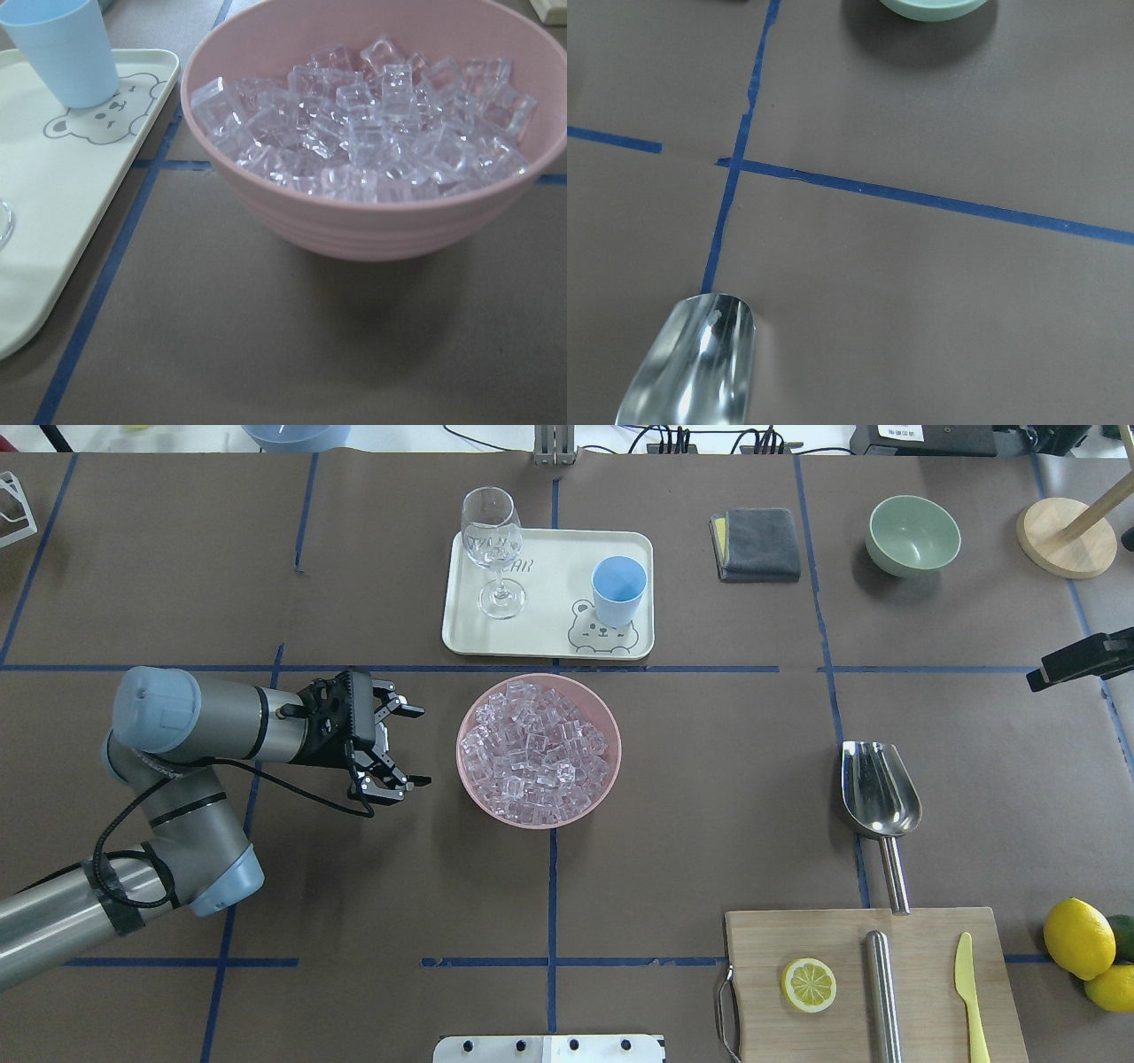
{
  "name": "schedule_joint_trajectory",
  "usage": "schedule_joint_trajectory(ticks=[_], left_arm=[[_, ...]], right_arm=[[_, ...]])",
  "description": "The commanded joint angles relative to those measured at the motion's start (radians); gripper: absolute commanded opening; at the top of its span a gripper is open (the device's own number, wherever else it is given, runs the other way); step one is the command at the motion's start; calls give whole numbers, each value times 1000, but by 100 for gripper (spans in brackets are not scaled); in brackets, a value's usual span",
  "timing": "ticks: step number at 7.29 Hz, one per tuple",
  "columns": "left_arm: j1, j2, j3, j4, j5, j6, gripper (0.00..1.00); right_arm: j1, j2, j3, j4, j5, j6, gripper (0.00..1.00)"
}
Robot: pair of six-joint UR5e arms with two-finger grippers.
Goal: Put ice in cup with scoop
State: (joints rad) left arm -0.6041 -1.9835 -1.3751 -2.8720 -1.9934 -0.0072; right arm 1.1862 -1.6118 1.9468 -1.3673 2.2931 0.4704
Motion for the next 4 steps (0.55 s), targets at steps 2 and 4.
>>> schedule_joint_trajectory(ticks=[2,4], left_arm=[[33,-29,13,-1,56,-25,100],[33,-29,14,-1,56,-25,100]], right_arm=[[-126,-23,81,61,-121,248,99],[-261,-126,156,175,-124,443,97]])
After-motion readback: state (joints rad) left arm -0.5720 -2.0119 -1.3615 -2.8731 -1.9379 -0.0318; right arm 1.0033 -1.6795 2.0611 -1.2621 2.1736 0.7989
